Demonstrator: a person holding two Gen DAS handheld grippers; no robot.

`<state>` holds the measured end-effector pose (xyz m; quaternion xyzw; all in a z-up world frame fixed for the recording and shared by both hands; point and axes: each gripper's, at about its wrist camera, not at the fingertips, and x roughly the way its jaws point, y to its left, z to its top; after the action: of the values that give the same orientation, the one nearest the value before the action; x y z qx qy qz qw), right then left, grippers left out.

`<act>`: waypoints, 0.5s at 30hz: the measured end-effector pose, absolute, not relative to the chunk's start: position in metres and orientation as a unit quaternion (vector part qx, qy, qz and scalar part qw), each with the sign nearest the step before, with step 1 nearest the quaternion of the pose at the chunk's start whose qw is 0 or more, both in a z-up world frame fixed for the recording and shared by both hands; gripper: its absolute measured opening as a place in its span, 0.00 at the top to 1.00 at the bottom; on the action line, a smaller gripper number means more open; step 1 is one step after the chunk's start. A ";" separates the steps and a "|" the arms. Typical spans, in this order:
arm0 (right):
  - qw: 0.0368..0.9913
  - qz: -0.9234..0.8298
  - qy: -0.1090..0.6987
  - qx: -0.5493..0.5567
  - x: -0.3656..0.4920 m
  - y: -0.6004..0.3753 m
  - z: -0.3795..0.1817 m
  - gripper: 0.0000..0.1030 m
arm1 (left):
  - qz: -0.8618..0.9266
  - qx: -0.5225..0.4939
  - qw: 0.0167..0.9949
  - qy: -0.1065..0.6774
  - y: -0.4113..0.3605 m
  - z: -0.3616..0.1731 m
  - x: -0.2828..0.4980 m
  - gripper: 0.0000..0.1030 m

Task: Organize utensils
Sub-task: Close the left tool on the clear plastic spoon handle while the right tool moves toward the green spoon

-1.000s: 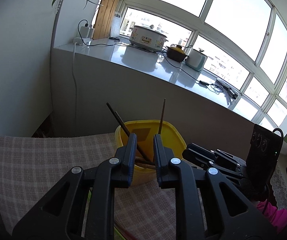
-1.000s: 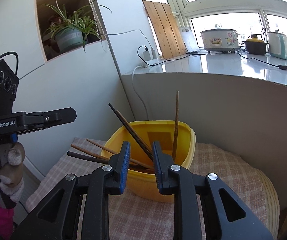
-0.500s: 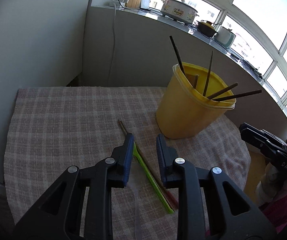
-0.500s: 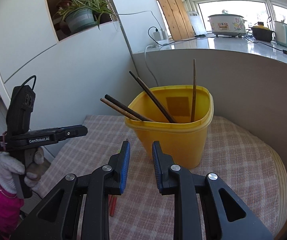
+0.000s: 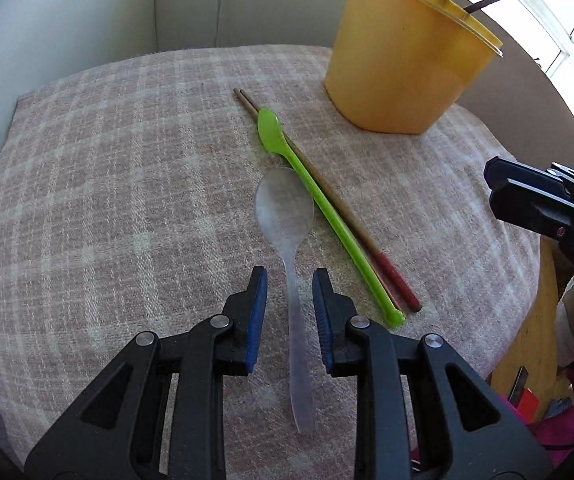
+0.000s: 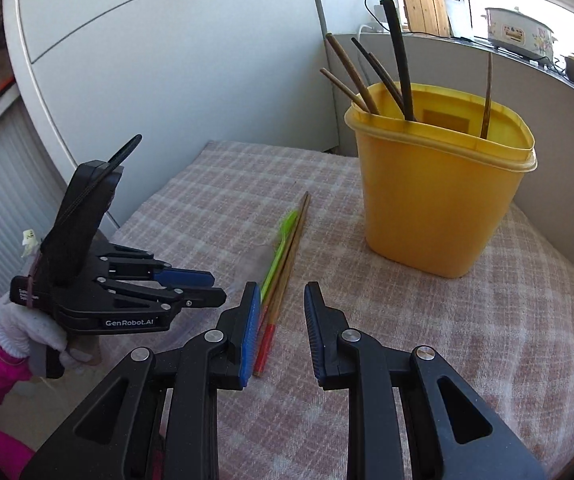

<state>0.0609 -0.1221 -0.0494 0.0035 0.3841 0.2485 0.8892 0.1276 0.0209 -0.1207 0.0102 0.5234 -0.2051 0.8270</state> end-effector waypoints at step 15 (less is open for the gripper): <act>0.873 0.253 0.416 -0.028 0.081 -0.087 -0.064 0.80 | -0.214 -0.003 0.829 0.517 0.030 -0.127 0.136 0.91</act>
<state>0.0815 -0.0866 -0.0640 -0.0276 0.4162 0.2534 0.8728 0.1361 0.0299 -0.1271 -0.0035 0.5169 -0.2143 0.8288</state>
